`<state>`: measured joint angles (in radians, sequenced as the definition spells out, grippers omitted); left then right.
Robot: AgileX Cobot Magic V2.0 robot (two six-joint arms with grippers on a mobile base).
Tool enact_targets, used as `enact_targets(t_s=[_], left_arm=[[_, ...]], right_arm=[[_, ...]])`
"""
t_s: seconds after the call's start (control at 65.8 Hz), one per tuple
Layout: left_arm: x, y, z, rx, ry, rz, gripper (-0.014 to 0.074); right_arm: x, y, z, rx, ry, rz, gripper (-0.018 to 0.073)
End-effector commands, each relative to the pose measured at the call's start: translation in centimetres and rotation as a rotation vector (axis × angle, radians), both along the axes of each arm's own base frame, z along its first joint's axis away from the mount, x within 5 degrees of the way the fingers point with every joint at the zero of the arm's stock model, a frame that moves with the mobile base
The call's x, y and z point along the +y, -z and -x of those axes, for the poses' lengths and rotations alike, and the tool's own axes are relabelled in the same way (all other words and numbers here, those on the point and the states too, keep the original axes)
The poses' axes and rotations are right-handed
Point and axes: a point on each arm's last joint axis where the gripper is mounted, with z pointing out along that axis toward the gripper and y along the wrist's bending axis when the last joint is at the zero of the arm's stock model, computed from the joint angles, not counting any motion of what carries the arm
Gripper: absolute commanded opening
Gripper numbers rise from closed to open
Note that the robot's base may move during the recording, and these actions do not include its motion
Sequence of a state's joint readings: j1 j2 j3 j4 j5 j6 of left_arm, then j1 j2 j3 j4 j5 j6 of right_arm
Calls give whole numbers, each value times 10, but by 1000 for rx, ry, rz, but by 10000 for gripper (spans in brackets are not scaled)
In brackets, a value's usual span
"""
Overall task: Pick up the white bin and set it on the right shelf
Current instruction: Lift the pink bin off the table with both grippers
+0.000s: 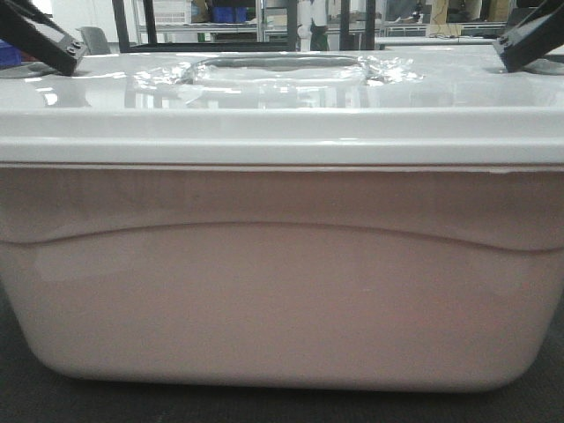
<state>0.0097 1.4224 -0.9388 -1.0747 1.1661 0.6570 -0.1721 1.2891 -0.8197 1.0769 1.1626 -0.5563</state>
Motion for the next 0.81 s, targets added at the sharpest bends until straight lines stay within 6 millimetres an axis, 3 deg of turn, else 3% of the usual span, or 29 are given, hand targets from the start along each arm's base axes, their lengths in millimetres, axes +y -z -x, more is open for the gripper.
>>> enact_targets(t_s=[0.0,0.152,0.334,0.791], left_arm=[[-12,-24,16,-28,133,124,218],[-12,-43,21,-104,138,123,218],[-12,-82,34,-262,147,117,218],[-13,-156,86,-579,157,136,218]], right_arm=[[14,-25,17,-56,-155,-116,412],[15,-50,25,-173,-168,-88,412],[17,-97,39,-366,-179,-41,412],[25,-142,66,-558,-179,-99,412]])
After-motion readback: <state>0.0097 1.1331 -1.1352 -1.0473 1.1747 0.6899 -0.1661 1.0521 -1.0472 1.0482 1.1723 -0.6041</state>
